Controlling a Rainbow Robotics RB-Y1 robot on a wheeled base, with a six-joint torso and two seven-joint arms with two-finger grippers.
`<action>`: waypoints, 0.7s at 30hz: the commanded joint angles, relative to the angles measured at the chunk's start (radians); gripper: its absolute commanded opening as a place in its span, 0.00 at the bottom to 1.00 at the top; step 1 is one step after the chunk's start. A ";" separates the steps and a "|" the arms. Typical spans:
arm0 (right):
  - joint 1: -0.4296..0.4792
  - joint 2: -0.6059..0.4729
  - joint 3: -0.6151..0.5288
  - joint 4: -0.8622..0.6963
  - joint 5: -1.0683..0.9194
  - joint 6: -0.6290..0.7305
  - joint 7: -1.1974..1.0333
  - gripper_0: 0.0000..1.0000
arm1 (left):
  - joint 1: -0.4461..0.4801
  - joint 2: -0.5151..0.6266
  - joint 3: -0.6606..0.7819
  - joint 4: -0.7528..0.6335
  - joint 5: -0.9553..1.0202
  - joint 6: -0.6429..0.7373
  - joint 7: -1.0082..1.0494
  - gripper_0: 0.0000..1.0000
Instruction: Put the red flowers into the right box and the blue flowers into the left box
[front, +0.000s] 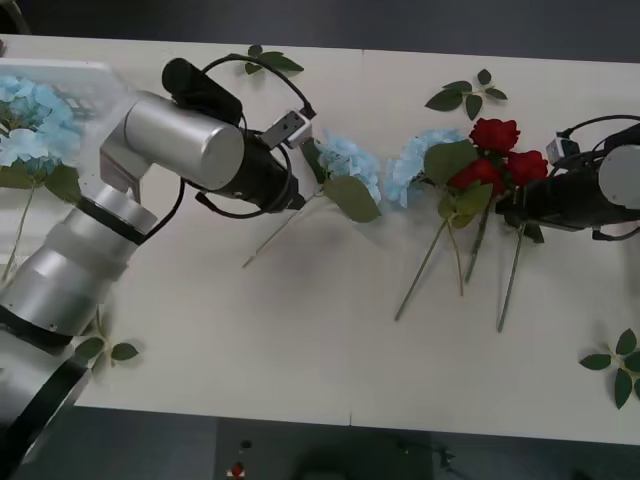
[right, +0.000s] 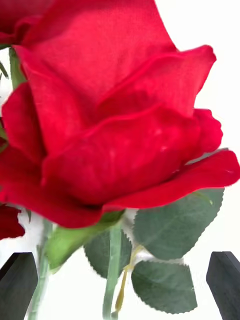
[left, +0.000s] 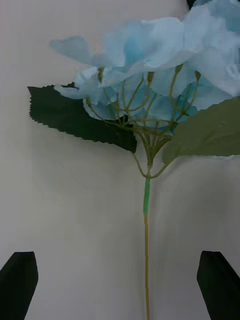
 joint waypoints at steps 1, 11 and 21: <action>-0.012 0.003 0.039 0.003 0.005 -0.038 -0.038 0.96 | -0.025 -0.021 -0.083 -0.023 -0.088 -0.043 0.139 0.93; -0.012 0.005 0.039 0.001 -0.002 -0.050 -0.044 0.00 | 0.022 -0.073 -0.204 0.016 -0.306 -0.193 0.280 0.93; -0.012 0.002 0.039 0.000 -0.007 -0.068 -0.046 0.00 | 0.044 -0.070 -0.207 0.086 -0.314 -0.256 0.274 0.93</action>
